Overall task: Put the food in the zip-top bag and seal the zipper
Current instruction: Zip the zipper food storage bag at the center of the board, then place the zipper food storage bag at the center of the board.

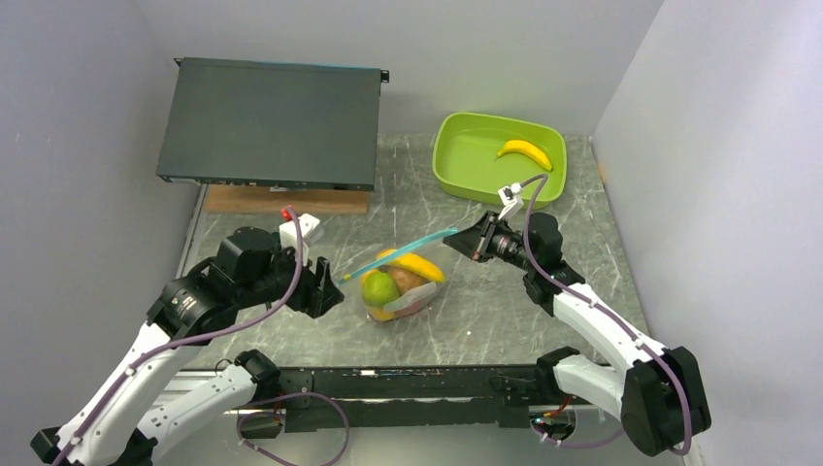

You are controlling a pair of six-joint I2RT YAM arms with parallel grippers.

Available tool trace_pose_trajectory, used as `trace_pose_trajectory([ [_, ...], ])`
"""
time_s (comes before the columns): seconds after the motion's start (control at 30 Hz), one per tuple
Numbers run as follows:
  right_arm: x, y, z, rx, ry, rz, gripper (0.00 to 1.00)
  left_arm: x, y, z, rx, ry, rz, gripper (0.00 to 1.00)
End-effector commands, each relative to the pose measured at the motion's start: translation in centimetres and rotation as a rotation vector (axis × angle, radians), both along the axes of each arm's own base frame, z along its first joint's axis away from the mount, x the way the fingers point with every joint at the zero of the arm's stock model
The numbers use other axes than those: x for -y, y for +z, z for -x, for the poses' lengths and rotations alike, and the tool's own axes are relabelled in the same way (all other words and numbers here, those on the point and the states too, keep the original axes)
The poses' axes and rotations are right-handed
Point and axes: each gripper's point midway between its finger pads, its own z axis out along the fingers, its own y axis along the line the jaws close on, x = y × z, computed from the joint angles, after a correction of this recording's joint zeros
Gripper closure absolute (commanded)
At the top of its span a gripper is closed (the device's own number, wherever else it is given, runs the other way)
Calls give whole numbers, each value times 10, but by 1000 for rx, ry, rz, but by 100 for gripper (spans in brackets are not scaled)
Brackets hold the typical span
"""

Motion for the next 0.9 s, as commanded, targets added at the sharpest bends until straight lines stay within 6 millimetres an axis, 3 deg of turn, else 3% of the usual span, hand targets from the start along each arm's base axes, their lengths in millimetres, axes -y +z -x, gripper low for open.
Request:
trace_pose_trajectory([
  [0.0,30,13,-37,16,-256,87,100,-6,29,-4,66,57,50,25],
  [0.13,74,-3,-63,-108,-543,194,100,-9,32,-1,65,74,65,20],
  [0.3,127,-27,-75,-254,-815,300,100,-10,33,3,56,79,81,18],
  [0.47,157,-29,-77,-298,-950,350,100,-11,31,6,50,76,88,17],
  [0.57,157,-15,-75,-267,-928,362,100,-9,30,7,48,70,94,17],
  [0.63,143,2,-73,-195,-832,352,100,-8,28,7,43,64,93,17],
  [0.73,117,30,-64,-103,-686,308,100,-5,26,5,43,57,93,17],
  [0.87,73,58,-36,-55,-499,258,100,0,24,3,38,41,96,17],
])
